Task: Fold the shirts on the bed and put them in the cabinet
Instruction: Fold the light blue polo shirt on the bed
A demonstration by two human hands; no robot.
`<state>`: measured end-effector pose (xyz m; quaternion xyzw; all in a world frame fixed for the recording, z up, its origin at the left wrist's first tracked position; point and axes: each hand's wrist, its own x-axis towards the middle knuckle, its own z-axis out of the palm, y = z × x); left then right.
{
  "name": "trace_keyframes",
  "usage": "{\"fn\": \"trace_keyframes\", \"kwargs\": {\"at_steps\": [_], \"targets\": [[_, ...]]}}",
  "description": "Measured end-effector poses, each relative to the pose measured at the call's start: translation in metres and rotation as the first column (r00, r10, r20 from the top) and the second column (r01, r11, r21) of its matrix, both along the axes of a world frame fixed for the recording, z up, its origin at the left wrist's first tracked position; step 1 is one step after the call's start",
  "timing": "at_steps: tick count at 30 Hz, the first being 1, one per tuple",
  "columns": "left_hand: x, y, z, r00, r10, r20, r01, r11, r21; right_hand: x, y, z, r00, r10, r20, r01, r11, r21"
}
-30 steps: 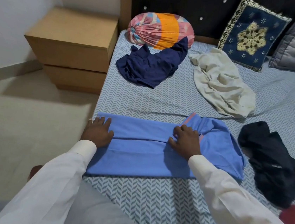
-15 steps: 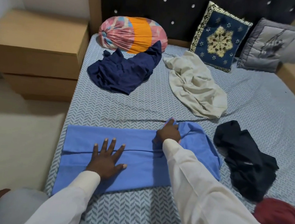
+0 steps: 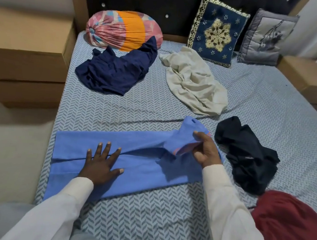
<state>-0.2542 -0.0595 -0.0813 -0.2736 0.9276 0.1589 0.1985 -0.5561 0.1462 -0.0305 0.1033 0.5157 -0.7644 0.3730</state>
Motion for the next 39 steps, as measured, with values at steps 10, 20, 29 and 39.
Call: {"fn": "trace_keyframes", "kwargs": {"at_steps": [10, 20, 29, 39], "targets": [[0.02, -0.007, 0.001, 0.99, 0.093, -0.109, -0.101, 0.992, -0.073, 0.023, 0.049, -0.027, 0.796, 0.072, -0.6, 0.418, 0.652, 0.633], [0.026, -0.04, 0.014, 0.94, 0.33, -0.083, -0.339, 0.927, -0.161, -0.032, -0.04, 0.019, 0.373, 0.906, -0.201, 0.234, 0.117, 0.965], [0.042, -0.068, -0.001, 0.906, 0.423, -0.01, -0.422, 0.902, -0.093, -0.057, -0.019, -0.016, 0.898, 0.234, -0.374, 0.039, 0.802, 0.596], [0.043, -0.066, -0.005, 0.899, 0.438, -0.015, -0.437, 0.895, -0.092, -0.082, -0.006, -0.03, 0.93, -0.008, -0.366, 0.107, 0.963, 0.249]]}}
